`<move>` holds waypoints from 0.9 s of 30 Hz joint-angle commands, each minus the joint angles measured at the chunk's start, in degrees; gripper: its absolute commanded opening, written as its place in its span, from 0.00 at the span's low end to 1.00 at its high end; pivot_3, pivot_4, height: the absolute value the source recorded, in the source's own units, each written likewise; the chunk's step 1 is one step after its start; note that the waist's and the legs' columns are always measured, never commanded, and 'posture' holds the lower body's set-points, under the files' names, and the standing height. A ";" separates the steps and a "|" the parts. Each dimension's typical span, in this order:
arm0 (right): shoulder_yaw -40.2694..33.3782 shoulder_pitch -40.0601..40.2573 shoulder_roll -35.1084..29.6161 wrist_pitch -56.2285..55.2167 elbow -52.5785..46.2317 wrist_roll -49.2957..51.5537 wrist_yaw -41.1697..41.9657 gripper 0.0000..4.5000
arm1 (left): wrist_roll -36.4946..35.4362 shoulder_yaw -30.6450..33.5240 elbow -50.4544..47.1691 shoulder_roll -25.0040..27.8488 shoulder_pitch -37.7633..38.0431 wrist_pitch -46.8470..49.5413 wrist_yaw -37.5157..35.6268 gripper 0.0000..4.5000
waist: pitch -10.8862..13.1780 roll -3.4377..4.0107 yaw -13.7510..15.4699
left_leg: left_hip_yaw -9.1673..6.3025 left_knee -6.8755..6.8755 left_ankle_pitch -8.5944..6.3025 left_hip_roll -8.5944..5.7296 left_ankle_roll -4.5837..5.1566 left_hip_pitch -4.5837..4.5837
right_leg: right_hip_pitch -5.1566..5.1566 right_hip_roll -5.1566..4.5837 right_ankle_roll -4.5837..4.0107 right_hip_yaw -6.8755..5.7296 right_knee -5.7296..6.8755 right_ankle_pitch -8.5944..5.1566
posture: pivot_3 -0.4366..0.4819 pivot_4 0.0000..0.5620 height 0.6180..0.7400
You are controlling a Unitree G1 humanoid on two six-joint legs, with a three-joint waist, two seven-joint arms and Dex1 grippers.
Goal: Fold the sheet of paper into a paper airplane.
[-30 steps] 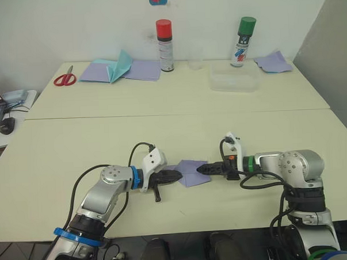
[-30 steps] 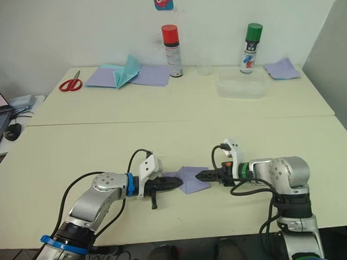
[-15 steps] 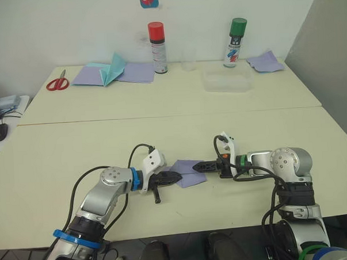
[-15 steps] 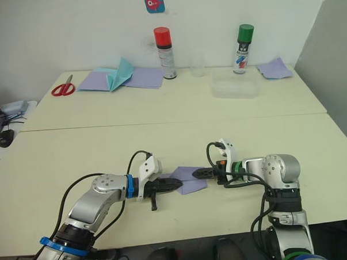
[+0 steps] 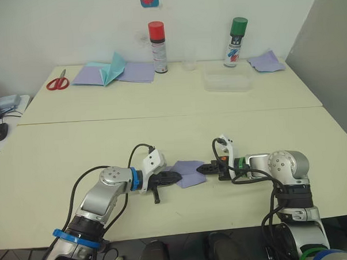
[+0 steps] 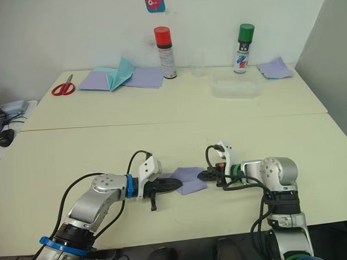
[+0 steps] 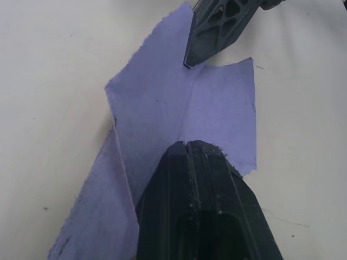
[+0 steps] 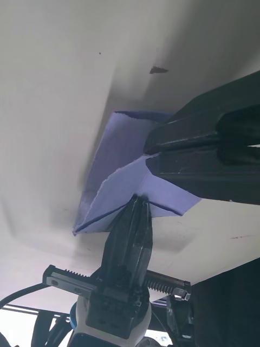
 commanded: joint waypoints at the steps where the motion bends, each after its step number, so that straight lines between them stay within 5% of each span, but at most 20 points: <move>1: -2.23 -0.49 0.12 -2.94 -2.32 2.25 0.78 0.01 | -0.30 1.79 -1.91 4.26 3.85 4.20 -0.37 0.00 | 0.03 -0.01 -0.07 | -0.01 0.00 0.00 0.01 0.00 -0.01 | -0.02 0.00 -0.01 0.01 0.00 -0.01 | 0.48 0.27 1.00; 9: 0.70 -1.09 -4.54 -13.37 -8.58 4.15 5.60 0.01 | -16.23 22.77 -18.70 21.38 12.84 16.95 -6.11 0.00 | 0.65 0.04 -1.35 | -0.23 -0.03 -0.02 0.07 0.00 -0.98 | -1.00 0.30 -0.18 -0.09 0.19 -0.10 | 0.48 0.27 1.00; 14: 8.63 -1.20 -7.85 -34.57 -11.75 -1.87 12.76 0.01 | -20.57 31.66 -18.75 25.94 12.40 19.87 -6.25 0.00 | 1.35 0.07 -1.37 | -0.19 -0.04 -0.02 0.05 0.00 -1.02 | -1.01 0.28 -0.19 -0.14 0.10 -0.12 | 0.48 0.27 1.00; 21: 23.13 4.44 -14.10 -101.03 -2.99 -26.74 26.35 0.01 | -23.55 35.53 -16.06 27.23 6.10 22.82 -3.48 0.00 | 1.63 -0.16 -1.14 | -0.07 0.01 -0.04 -0.03 -0.03 -1.08 | -1.00 0.15 -0.09 -0.36 0.09 -0.16 | 0.48 0.27 1.00; 23: 27.33 4.39 -16.56 -119.32 4.04 -35.78 25.26 0.01 | -24.54 35.84 -14.82 27.69 4.45 24.08 -3.46 0.00 | 1.64 -0.17 -1.15 | -0.03 0.04 -0.03 -0.03 -0.04 -1.08 | -0.99 0.15 -0.09 -0.38 0.11 -0.16 | 0.48 0.27 1.00; 27: 33.22 3.33 -19.00 -138.51 17.46 -52.28 17.43 0.01 | -24.57 34.12 -14.97 29.66 4.38 24.56 -5.31 0.00 | 1.64 -0.18 -1.19 | 0.00 0.07 -0.02 -0.03 -0.06 -0.97 | -0.97 0.14 -0.10 -0.27 0.22 -0.16 | 0.48 0.27 1.00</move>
